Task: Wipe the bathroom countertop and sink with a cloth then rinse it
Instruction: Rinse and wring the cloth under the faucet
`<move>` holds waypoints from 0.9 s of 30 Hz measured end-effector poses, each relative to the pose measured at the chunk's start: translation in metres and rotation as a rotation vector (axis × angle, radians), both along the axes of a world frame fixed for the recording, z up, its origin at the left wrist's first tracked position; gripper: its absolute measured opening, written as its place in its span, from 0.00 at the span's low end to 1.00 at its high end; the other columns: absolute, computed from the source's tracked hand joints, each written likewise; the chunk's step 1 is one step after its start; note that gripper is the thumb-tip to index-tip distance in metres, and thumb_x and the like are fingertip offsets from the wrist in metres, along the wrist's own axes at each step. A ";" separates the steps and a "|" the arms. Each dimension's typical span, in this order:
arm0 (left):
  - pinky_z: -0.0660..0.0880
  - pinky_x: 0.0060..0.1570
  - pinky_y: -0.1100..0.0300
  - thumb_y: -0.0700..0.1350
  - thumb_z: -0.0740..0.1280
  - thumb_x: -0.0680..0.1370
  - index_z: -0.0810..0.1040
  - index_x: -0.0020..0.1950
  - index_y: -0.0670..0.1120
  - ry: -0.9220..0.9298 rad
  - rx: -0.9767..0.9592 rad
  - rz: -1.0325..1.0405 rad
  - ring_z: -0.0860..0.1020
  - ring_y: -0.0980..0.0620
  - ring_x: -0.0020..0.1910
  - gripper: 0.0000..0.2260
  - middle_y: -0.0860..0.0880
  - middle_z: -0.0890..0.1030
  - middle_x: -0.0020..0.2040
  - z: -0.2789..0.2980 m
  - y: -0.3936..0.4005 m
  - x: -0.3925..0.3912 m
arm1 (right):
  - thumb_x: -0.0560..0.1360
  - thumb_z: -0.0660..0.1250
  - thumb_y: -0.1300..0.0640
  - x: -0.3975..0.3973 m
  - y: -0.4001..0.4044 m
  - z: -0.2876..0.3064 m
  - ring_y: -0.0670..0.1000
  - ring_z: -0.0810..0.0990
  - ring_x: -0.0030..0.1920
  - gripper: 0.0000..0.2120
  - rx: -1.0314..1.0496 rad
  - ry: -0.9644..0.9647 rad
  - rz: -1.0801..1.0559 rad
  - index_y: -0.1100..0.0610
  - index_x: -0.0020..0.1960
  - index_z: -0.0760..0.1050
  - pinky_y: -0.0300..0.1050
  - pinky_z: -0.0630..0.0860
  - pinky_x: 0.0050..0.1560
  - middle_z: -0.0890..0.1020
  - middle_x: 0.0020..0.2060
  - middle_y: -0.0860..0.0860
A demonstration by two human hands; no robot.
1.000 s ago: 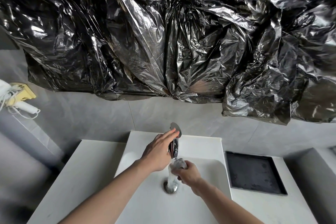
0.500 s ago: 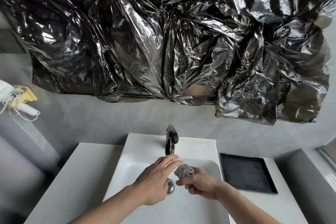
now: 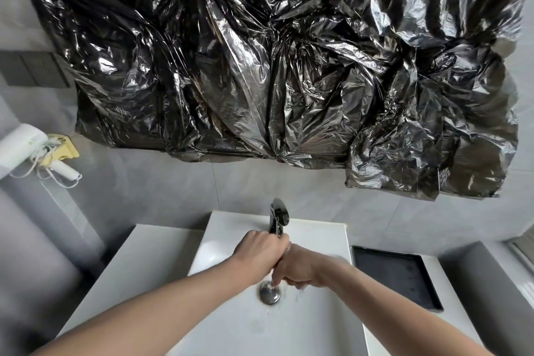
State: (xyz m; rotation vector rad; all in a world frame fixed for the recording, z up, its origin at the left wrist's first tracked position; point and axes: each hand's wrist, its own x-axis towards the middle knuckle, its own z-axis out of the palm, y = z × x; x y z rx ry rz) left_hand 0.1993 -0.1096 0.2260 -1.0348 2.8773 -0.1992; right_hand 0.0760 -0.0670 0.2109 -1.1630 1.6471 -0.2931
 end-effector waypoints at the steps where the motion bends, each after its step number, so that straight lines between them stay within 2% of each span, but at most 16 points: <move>1: 0.69 0.42 0.51 0.35 0.63 0.76 0.73 0.63 0.44 -0.040 -0.002 0.018 0.81 0.38 0.52 0.16 0.43 0.83 0.53 0.002 -0.001 -0.003 | 0.69 0.69 0.67 0.004 -0.002 0.002 0.49 0.64 0.24 0.12 -0.039 0.105 0.022 0.55 0.33 0.69 0.40 0.61 0.26 0.68 0.25 0.51; 3: 0.68 0.40 0.53 0.35 0.64 0.75 0.78 0.60 0.44 -0.094 0.018 0.055 0.83 0.39 0.50 0.14 0.42 0.84 0.51 0.004 -0.002 -0.007 | 0.72 0.67 0.64 0.009 -0.005 0.002 0.53 0.69 0.27 0.06 -0.106 0.336 0.128 0.57 0.37 0.74 0.42 0.64 0.28 0.72 0.27 0.52; 6: 0.70 0.40 0.55 0.34 0.65 0.73 0.82 0.52 0.44 -0.124 0.064 0.104 0.83 0.40 0.49 0.11 0.43 0.85 0.49 0.001 -0.002 -0.012 | 0.76 0.60 0.61 0.013 -0.004 -0.002 0.58 0.75 0.40 0.10 -0.204 0.536 0.219 0.55 0.36 0.70 0.44 0.68 0.33 0.76 0.34 0.52; 9: 0.71 0.42 0.54 0.35 0.66 0.73 0.81 0.53 0.44 -0.114 0.117 0.174 0.83 0.40 0.51 0.11 0.43 0.84 0.51 -0.006 0.002 -0.013 | 0.74 0.60 0.60 0.013 0.003 -0.010 0.58 0.76 0.42 0.07 -0.224 0.592 0.136 0.52 0.38 0.69 0.45 0.72 0.40 0.74 0.35 0.49; 11: 0.73 0.46 0.53 0.36 0.66 0.73 0.80 0.54 0.43 -0.128 0.164 0.206 0.82 0.40 0.53 0.11 0.43 0.83 0.53 -0.009 0.005 -0.013 | 0.74 0.62 0.61 0.014 0.009 -0.014 0.60 0.80 0.45 0.04 -0.248 0.642 0.139 0.53 0.43 0.71 0.46 0.72 0.43 0.80 0.42 0.53; 13: 0.73 0.47 0.53 0.37 0.67 0.73 0.79 0.55 0.43 -0.151 0.195 0.215 0.82 0.41 0.54 0.11 0.43 0.82 0.54 -0.011 0.006 -0.012 | 0.74 0.62 0.62 0.016 0.014 -0.017 0.62 0.83 0.52 0.06 -0.308 0.692 0.176 0.52 0.43 0.69 0.47 0.71 0.44 0.84 0.50 0.57; 14: 0.73 0.46 0.54 0.37 0.67 0.73 0.80 0.55 0.44 -0.162 0.201 0.207 0.82 0.41 0.54 0.11 0.43 0.82 0.54 -0.011 0.007 -0.012 | 0.73 0.62 0.63 0.016 0.016 -0.020 0.62 0.83 0.54 0.08 -0.343 0.696 0.181 0.51 0.43 0.68 0.47 0.70 0.44 0.84 0.51 0.57; 16: 0.71 0.44 0.55 0.37 0.67 0.73 0.80 0.53 0.45 -0.168 0.212 0.186 0.82 0.41 0.53 0.10 0.43 0.82 0.53 -0.009 0.008 -0.010 | 0.72 0.62 0.64 0.013 0.017 -0.026 0.64 0.81 0.51 0.10 -0.364 0.691 0.160 0.50 0.40 0.67 0.48 0.69 0.43 0.82 0.44 0.56; 19: 0.70 0.42 0.55 0.37 0.67 0.72 0.76 0.46 0.48 -0.127 0.209 0.158 0.82 0.40 0.51 0.06 0.43 0.81 0.49 -0.007 0.008 -0.004 | 0.69 0.60 0.63 0.007 0.016 -0.029 0.63 0.73 0.42 0.10 -0.384 0.618 0.114 0.52 0.34 0.63 0.48 0.68 0.40 0.70 0.31 0.49; 21: 0.68 0.41 0.54 0.39 0.66 0.73 0.75 0.52 0.47 -0.032 0.179 0.141 0.81 0.40 0.52 0.08 0.44 0.81 0.51 -0.008 0.009 0.001 | 0.69 0.63 0.61 -0.002 0.014 -0.024 0.60 0.72 0.40 0.09 -0.380 0.566 0.087 0.53 0.34 0.65 0.47 0.67 0.37 0.71 0.30 0.48; 24: 0.73 0.45 0.50 0.42 0.66 0.73 0.65 0.67 0.50 0.196 0.118 0.032 0.77 0.44 0.58 0.24 0.49 0.76 0.61 -0.015 0.009 0.011 | 0.67 0.75 0.53 -0.018 0.009 -0.011 0.54 0.72 0.35 0.12 -0.219 0.392 0.027 0.53 0.37 0.71 0.43 0.65 0.30 0.75 0.33 0.50; 25: 0.75 0.48 0.50 0.42 0.67 0.72 0.61 0.71 0.52 0.253 0.106 -0.049 0.74 0.48 0.59 0.29 0.51 0.72 0.64 -0.018 0.008 0.014 | 0.66 0.77 0.53 -0.023 0.009 -0.006 0.52 0.70 0.32 0.14 -0.149 0.270 -0.006 0.52 0.37 0.71 0.41 0.64 0.28 0.74 0.32 0.50; 27: 0.76 0.51 0.54 0.43 0.69 0.71 0.57 0.76 0.55 0.259 0.055 -0.221 0.71 0.52 0.60 0.36 0.54 0.68 0.68 -0.023 0.006 0.020 | 0.67 0.78 0.57 -0.027 0.010 0.004 0.48 0.63 0.28 0.18 -0.047 0.007 -0.008 0.51 0.35 0.67 0.40 0.58 0.28 0.68 0.29 0.49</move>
